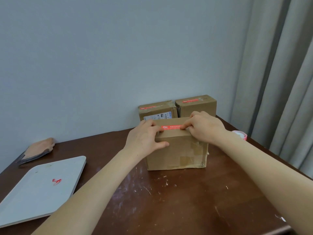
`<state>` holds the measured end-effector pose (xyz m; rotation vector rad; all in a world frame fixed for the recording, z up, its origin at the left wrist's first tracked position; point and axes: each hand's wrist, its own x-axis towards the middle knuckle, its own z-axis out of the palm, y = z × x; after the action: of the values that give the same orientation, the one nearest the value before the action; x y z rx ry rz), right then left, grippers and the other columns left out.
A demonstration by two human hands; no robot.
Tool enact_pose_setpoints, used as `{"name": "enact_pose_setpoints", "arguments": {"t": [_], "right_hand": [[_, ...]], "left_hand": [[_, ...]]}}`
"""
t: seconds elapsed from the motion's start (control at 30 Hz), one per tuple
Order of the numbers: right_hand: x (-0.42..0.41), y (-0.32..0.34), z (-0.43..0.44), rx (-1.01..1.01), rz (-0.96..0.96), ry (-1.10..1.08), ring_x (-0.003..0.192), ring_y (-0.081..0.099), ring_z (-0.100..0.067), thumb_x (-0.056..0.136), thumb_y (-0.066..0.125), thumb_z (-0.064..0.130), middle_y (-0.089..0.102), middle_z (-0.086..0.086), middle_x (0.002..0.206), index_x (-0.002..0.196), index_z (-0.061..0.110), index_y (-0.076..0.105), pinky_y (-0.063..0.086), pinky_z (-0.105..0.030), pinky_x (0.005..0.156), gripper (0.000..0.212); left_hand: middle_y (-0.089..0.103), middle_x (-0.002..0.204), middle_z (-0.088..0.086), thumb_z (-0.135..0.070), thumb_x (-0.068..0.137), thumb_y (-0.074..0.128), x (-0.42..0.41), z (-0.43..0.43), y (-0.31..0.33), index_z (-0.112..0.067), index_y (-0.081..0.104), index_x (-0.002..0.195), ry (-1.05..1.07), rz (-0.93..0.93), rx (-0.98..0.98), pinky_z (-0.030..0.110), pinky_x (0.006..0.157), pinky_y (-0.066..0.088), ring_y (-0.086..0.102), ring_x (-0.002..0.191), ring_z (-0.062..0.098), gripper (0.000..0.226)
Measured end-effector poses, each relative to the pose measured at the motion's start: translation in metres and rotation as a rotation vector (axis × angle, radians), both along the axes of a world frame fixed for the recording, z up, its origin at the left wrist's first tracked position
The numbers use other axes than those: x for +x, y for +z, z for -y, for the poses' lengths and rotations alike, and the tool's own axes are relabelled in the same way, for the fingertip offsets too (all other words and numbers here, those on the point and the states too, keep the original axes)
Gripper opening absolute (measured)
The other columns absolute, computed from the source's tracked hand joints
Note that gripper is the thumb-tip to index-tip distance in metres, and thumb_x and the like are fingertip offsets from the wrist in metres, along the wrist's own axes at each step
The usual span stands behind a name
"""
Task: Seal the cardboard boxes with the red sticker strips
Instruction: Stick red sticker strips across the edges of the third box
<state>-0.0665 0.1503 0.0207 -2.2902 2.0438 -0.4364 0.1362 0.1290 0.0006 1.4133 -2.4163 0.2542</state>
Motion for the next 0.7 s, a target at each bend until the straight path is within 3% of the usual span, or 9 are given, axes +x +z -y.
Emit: {"name": "enact_pose_setpoints", "arguments": {"t": [0.2,0.4,0.7], "right_hand": [[-0.013,-0.004,-0.003,-0.08,0.101,-0.017,0.121,0.039,-0.018,0.097,0.037,0.025,0.05,0.003,0.127,0.128,0.035,0.058,0.041,-0.037,0.096,0.038],[-0.003,-0.007,-0.003,-0.134,0.038,0.037,0.112,0.04,-0.02,0.099,0.035,0.025,0.049,0.001,0.116,0.129,0.035,0.057,0.039,-0.035,0.095,0.039],[0.003,-0.005,0.002,-0.026,-0.034,0.054,0.114,0.041,-0.021,0.099,0.035,0.028,0.05,0.0,0.121,0.125,0.042,0.059,0.036,-0.036,0.094,0.038]], "left_hand": [[0.044,0.132,-0.012,-0.055,0.076,0.066,0.018,-0.002,-0.004,-0.025,0.046,0.135,-0.014,-0.185,0.049,0.024,0.094,0.037,0.04,0.123,0.007,0.07],[0.039,0.134,-0.01,-0.059,0.075,0.064,0.011,-0.002,-0.005,-0.026,0.042,0.138,-0.011,-0.139,0.007,0.025,0.096,0.037,0.033,0.126,0.008,0.074],[0.046,0.123,-0.01,-0.063,0.076,0.06,0.0,0.004,-0.007,-0.036,0.053,0.127,0.011,-0.057,0.015,0.025,0.09,0.037,0.039,0.115,0.011,0.059]]}}
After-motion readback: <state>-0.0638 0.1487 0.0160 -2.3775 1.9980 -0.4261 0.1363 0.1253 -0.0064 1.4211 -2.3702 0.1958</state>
